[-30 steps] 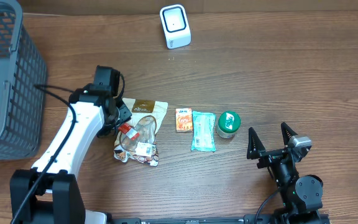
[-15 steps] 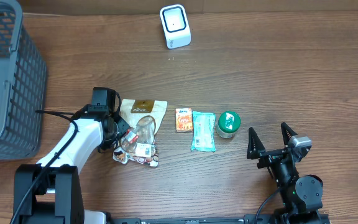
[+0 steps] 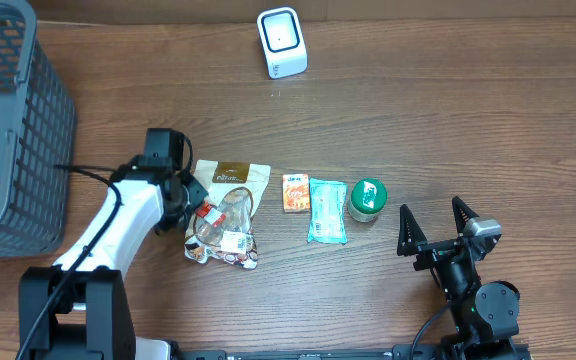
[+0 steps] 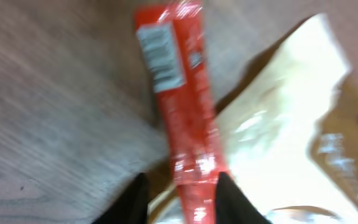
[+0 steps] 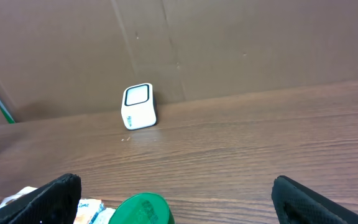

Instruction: Scan the item barcode

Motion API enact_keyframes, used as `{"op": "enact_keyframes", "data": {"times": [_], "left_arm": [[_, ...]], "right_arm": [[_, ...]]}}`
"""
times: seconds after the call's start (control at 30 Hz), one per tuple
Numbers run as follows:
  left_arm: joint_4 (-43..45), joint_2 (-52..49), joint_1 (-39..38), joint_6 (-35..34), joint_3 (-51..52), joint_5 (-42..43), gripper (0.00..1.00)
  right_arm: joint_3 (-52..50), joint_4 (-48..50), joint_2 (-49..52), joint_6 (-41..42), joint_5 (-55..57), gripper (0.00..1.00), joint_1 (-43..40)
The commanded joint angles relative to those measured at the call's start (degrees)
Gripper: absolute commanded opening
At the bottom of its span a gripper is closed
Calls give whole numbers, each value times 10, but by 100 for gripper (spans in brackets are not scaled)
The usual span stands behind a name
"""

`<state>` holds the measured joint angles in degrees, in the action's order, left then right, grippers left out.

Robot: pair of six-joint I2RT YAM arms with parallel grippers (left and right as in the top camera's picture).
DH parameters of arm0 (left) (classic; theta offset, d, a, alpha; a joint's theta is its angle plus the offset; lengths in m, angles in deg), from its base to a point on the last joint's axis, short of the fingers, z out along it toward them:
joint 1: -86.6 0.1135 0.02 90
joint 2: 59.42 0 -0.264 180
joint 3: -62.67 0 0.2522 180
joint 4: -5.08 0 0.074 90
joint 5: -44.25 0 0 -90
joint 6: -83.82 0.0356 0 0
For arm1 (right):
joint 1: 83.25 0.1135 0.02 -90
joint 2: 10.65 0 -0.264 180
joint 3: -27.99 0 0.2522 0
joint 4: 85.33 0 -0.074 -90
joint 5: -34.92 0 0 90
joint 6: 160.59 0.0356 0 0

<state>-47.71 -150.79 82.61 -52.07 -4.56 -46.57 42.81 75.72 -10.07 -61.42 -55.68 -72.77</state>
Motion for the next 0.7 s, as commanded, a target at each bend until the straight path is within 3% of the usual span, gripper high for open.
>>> {"op": "enact_keyframes", "data": {"times": [0.0, 0.67], "left_arm": [[1, 15, 3, 8, -26, 3, 30], [68, -64, 3, -20, 16, -10, 26]], "right_arm": [[-6, 3, -4, -2, 5, 100, -3], [-6, 3, -4, -2, 5, 100, -3]]}}
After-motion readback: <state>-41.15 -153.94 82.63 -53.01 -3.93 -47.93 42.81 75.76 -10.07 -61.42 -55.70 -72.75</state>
